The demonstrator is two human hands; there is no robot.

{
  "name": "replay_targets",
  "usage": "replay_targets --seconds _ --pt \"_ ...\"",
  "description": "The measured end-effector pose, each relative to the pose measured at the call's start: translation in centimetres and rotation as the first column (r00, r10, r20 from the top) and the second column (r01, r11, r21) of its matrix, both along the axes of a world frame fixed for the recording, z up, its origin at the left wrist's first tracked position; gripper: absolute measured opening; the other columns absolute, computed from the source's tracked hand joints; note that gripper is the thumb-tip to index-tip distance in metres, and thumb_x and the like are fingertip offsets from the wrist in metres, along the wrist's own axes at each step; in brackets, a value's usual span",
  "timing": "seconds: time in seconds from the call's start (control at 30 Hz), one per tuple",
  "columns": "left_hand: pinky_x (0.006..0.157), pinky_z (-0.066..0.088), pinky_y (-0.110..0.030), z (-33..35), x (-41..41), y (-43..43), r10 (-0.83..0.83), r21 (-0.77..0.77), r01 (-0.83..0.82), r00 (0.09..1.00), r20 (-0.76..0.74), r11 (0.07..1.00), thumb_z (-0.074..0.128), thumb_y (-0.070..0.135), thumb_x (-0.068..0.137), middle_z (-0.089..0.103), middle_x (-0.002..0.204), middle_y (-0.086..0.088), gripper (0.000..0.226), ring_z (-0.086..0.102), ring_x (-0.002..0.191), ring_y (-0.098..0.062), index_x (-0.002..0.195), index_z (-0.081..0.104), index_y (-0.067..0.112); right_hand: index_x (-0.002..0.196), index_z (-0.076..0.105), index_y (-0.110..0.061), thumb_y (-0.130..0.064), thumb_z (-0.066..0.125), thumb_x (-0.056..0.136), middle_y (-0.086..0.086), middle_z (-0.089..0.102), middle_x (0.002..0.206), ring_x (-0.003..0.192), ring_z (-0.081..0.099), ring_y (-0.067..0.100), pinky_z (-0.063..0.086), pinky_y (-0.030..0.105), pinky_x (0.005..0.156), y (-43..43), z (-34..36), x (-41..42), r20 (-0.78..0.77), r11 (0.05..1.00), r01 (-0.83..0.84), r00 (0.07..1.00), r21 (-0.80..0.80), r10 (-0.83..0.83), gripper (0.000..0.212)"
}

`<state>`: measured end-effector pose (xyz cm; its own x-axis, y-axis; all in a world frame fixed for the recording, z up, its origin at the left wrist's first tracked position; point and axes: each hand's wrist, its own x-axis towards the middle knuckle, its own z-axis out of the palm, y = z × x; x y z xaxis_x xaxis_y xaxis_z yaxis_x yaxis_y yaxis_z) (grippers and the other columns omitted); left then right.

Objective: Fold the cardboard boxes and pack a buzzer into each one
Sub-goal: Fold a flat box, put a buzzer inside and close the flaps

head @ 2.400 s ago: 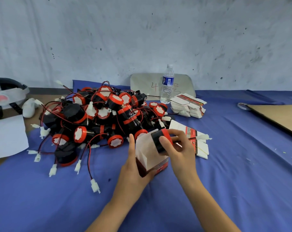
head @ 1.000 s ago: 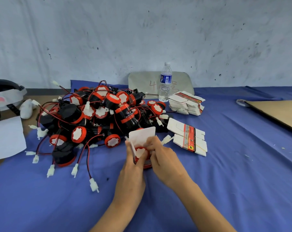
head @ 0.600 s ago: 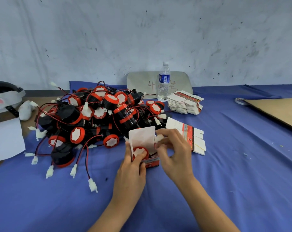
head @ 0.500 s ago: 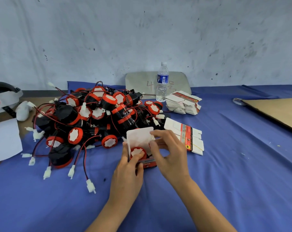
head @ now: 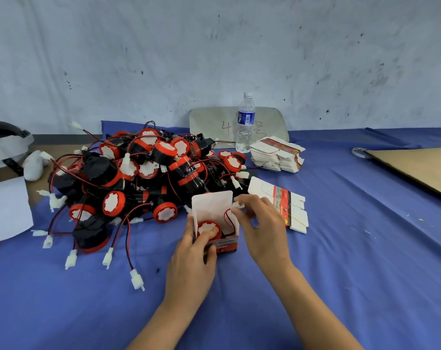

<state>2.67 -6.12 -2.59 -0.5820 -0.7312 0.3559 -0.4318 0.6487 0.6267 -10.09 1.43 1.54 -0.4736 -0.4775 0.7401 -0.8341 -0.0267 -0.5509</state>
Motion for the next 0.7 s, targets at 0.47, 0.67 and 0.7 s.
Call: replay_targets --seconds 0.47,0.67,0.7 --pt "0.081 0.054 -0.032 0.28 0.13 0.29 0.001 -0.025 0.0 0.999 0.036 1.0 0.053 0.025 0.097 0.01 0.162 0.006 0.038 0.049 0.127 -0.019 0.133 0.052 0.038 0.092 0.076 -0.007 0.001 0.079 0.073 0.001 0.07 0.078 0.071 0.059 0.032 0.054 0.041 0.059 -0.69 -0.5 0.05 -0.352 0.977 0.146 0.932 0.155 -0.083 0.021" --pt "0.08 0.054 -0.03 0.23 0.24 0.31 -0.001 -0.034 0.003 0.999 0.043 0.999 0.052 0.026 0.098 0.01 0.162 0.005 0.039 0.046 0.131 -0.019 0.134 0.051 0.039 0.085 0.078 -0.016 -0.008 0.085 0.069 -0.004 0.072 0.082 0.082 0.065 0.032 0.056 0.04 0.07 -0.82 -0.39 0.26 -0.433 0.94 0.21 0.898 0.268 -0.077 0.018" --pt "0.08 0.054 -0.03 0.24 0.23 0.32 0.0 -0.033 0.001 0.999 0.041 0.999 0.052 0.026 0.098 0.01 0.162 0.006 0.039 0.045 0.132 -0.019 0.135 0.05 0.039 0.085 0.078 -0.017 -0.008 0.086 0.067 -0.005 0.071 0.081 0.083 0.065 0.031 0.055 0.039 0.073 -0.84 -0.37 0.46 -0.454 0.931 0.22 0.888 0.292 -0.068 0.021"
